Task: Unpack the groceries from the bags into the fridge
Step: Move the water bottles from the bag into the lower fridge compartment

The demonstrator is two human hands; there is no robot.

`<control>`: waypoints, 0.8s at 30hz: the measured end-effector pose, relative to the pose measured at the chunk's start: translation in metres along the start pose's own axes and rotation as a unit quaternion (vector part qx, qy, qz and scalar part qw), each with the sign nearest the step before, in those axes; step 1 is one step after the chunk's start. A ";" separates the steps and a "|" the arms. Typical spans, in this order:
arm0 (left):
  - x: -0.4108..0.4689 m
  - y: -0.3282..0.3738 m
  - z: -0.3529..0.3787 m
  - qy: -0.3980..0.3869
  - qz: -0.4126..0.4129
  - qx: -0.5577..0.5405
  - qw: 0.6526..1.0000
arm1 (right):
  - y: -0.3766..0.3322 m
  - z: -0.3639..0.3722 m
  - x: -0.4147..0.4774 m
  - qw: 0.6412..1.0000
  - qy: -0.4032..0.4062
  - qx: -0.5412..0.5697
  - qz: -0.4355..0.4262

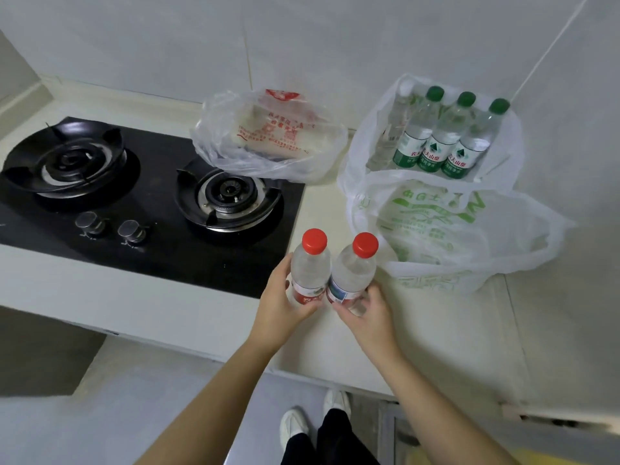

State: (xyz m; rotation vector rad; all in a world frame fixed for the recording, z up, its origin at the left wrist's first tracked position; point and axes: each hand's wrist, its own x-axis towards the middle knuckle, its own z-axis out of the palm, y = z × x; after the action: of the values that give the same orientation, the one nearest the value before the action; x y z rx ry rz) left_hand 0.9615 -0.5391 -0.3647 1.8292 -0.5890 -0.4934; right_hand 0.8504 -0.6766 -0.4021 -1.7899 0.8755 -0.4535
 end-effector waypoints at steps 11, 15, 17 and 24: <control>0.013 -0.037 0.015 -0.019 -0.084 0.029 0.996 | 0.042 0.020 0.027 0.999 -0.043 0.001 0.027; 0.014 -0.039 0.019 -0.012 -0.085 0.030 0.996 | 0.043 0.021 0.028 0.999 -0.036 0.000 0.025; 0.015 -0.036 0.019 -0.008 -0.089 0.026 0.996 | 0.041 0.022 0.027 0.999 -0.028 0.003 0.028; 0.008 -0.015 0.003 0.009 -0.068 -0.015 0.998 | 0.012 0.011 0.016 0.999 -0.040 0.028 0.025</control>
State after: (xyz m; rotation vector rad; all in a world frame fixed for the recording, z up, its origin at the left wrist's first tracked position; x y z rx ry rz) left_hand 0.9685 -0.5424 -0.3799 1.8499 -0.4450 -0.5736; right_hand 0.8639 -0.6841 -0.4193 -1.7202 0.8424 -0.3682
